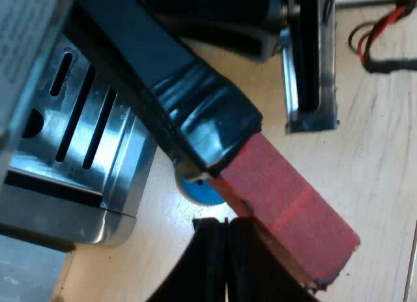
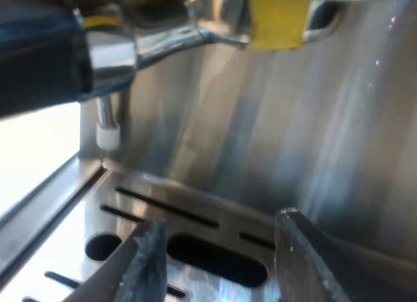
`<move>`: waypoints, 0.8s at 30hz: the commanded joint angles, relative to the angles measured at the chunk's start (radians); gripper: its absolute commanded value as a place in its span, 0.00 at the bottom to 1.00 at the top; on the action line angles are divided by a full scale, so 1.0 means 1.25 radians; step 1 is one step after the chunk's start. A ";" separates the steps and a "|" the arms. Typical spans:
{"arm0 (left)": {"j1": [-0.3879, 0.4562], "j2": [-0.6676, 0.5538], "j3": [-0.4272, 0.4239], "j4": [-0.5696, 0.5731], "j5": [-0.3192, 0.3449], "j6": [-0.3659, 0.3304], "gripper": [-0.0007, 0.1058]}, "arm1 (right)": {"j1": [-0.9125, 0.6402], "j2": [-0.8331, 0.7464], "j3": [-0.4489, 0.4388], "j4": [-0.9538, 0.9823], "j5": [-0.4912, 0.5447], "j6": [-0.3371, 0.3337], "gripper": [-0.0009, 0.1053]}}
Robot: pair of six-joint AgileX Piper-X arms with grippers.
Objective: Put the handle in the coffee machine
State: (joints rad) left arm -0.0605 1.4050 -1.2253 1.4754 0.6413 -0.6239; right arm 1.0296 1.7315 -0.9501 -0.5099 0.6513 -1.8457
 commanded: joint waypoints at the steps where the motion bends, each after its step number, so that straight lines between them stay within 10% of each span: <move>1: -0.018 -0.006 0.002 0.040 0.054 0.006 0.01 | 0.000 -0.117 -0.001 0.231 -0.095 0.069 0.41; 24: -0.016 -0.006 0.002 -0.084 -0.037 -0.097 0.01 | 0.047 -0.427 -0.001 0.576 -0.193 0.113 0.41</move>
State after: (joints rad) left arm -0.0751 1.3938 -1.2236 1.4220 0.6122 -0.6613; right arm 1.0863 1.2172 -0.9475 0.1924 0.4130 -1.7034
